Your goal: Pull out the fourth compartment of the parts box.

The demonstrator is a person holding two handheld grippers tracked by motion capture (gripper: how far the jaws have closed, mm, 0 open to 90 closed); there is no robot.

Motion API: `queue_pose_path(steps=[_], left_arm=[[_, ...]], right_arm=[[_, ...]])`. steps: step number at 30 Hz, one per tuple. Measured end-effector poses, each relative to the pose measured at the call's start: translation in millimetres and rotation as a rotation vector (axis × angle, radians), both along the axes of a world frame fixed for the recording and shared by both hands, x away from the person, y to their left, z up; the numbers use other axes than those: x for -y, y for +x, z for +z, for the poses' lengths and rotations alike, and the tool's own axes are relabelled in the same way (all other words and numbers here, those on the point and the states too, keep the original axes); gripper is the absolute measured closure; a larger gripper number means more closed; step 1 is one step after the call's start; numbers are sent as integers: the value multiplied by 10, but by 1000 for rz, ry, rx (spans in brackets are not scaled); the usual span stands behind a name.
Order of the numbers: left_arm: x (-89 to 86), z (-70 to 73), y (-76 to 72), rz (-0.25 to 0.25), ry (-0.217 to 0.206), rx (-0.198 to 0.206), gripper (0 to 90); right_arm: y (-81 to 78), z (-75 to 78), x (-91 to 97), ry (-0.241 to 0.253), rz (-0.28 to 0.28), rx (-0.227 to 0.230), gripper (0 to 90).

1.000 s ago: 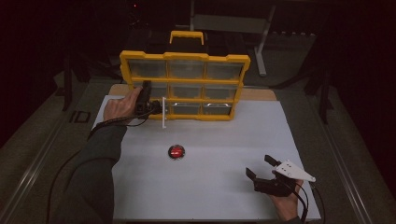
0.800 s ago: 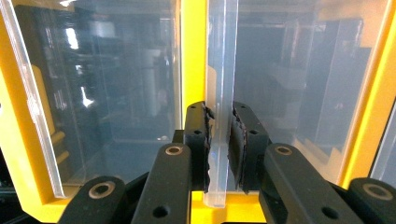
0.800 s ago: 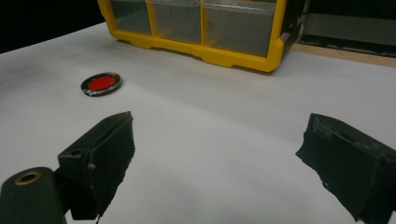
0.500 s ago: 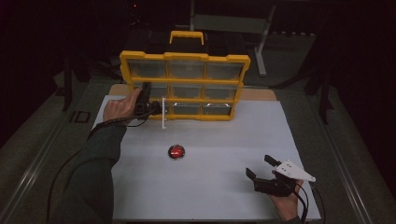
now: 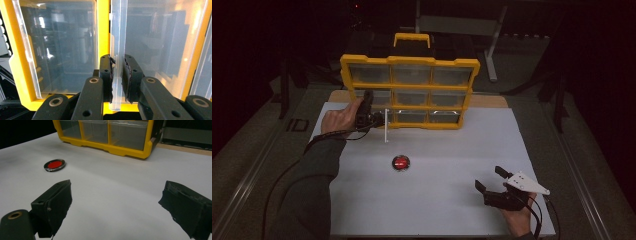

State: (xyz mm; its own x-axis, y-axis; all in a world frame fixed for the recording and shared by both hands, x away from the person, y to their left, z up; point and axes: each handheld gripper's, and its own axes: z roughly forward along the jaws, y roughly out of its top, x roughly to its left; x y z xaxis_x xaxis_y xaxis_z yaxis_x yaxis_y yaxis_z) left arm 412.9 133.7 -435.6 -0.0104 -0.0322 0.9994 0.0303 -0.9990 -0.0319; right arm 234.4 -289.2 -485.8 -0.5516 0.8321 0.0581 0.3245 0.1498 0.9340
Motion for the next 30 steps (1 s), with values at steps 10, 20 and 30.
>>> queue_pose_path(steps=[10, 20, 30], left_arm=[[8, 10, -95, -2, 1, -5, 795], [-18, 10, -226, -21, 0, -1, 795], [-20, 5, -358, -28, 2, 0, 794]], right_arm=[[-2, 0, 5, 3, -2, 2, 88], [-7, 1, 4, 6, -4, 1, 88], [-13, 6, 1, 7, -3, 4, 88]])
